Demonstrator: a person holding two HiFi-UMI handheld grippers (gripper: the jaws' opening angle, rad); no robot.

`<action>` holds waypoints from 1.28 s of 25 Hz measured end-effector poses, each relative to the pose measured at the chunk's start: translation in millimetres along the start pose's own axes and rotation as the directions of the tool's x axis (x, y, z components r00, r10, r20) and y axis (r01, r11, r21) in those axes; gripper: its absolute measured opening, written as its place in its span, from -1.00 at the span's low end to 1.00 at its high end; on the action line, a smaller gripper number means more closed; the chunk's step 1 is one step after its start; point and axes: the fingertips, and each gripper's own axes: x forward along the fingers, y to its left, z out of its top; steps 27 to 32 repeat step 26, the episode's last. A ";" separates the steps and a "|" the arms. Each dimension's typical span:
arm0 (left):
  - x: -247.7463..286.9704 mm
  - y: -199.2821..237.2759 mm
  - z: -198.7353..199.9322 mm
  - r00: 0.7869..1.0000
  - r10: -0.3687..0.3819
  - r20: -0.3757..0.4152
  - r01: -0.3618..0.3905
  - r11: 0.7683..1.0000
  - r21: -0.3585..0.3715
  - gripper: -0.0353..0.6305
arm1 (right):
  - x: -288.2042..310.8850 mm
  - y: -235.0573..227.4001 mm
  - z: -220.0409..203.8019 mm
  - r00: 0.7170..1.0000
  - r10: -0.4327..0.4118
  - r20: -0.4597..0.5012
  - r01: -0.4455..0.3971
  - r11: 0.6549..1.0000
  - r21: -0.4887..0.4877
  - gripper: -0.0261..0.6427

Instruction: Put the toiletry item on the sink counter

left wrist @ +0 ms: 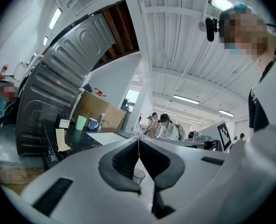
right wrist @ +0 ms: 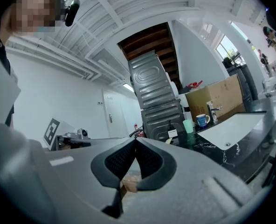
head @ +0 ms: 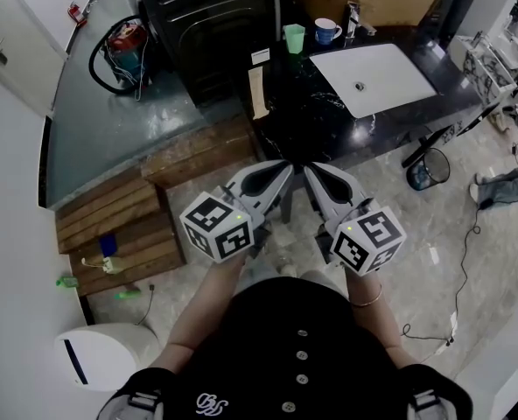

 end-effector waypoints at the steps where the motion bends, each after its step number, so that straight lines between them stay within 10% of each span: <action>1: 0.4 -0.5 -0.5 1.000 -0.003 -0.001 0.003 1.000 -0.003 -0.86 | -0.3 -1.2 -0.5 1.000 -0.008 -0.002 0.008 1.000 0.000 -0.91; 32: -7.2 -2.6 -2.5 1.000 -0.014 -0.013 0.014 1.000 -0.007 -0.86 | 1.0 5.1 -1.3 0.999 -0.042 -0.012 0.042 0.999 -0.012 -0.91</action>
